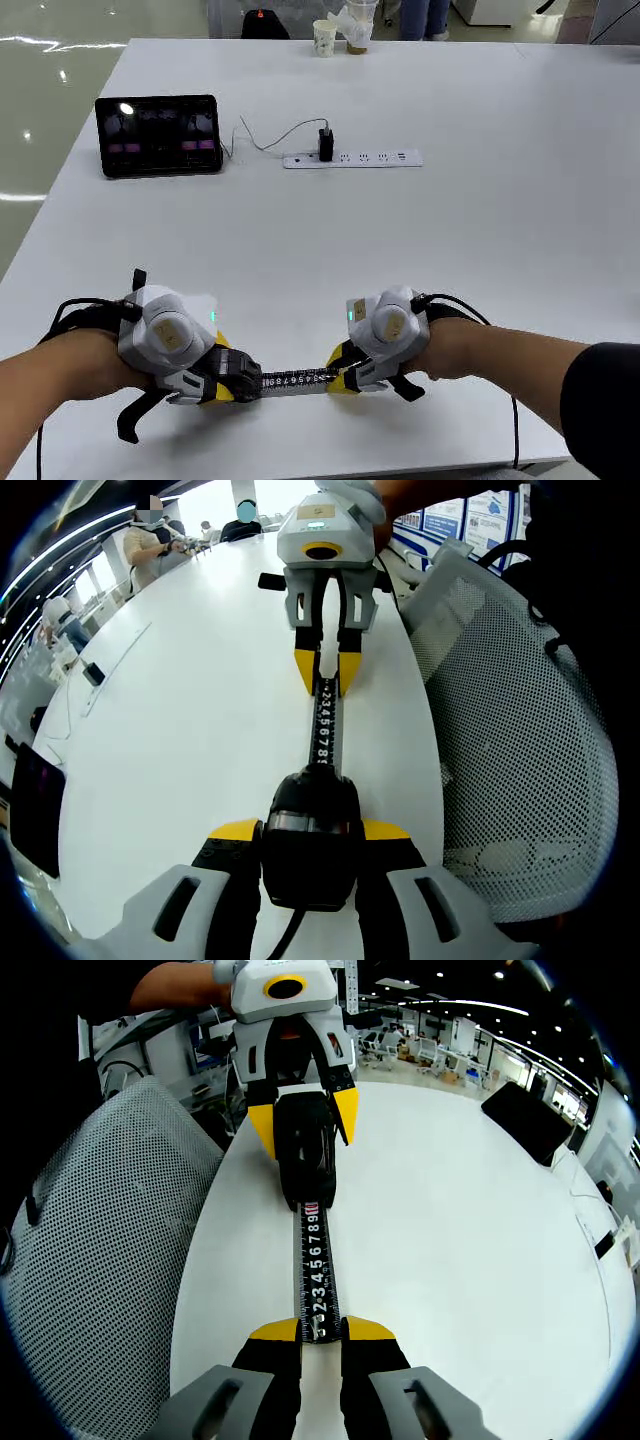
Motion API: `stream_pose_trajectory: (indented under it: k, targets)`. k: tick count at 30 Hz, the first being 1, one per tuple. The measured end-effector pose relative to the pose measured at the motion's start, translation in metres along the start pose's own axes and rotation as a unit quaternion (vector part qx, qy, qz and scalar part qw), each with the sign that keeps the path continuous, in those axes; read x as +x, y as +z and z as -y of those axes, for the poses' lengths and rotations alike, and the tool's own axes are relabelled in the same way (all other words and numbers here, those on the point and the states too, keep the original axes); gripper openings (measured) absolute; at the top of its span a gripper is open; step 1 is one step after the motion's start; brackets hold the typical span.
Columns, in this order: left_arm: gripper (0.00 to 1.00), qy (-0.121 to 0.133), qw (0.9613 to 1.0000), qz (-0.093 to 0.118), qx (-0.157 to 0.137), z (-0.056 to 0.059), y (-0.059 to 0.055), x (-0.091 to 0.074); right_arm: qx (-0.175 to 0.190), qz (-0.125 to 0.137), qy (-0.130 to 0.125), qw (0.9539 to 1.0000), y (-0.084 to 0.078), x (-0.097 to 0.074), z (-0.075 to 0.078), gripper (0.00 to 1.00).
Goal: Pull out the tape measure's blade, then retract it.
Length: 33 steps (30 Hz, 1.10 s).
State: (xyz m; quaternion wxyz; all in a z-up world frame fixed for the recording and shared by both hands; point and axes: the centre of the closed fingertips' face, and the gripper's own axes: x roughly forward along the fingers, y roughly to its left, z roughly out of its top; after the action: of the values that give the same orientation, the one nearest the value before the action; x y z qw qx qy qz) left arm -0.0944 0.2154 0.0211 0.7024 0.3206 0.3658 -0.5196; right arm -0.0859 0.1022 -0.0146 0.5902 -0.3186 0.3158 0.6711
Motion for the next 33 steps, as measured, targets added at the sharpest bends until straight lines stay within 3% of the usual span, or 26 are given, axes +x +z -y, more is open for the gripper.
stream_pose_trajectory:
  k: [33]
  targets:
    - [0.3,0.003,1.0,0.001,0.001,0.001,0.001,0.0,0.011,-0.004,-0.008,0.9999,-0.016,-0.011,0.0,0.11]
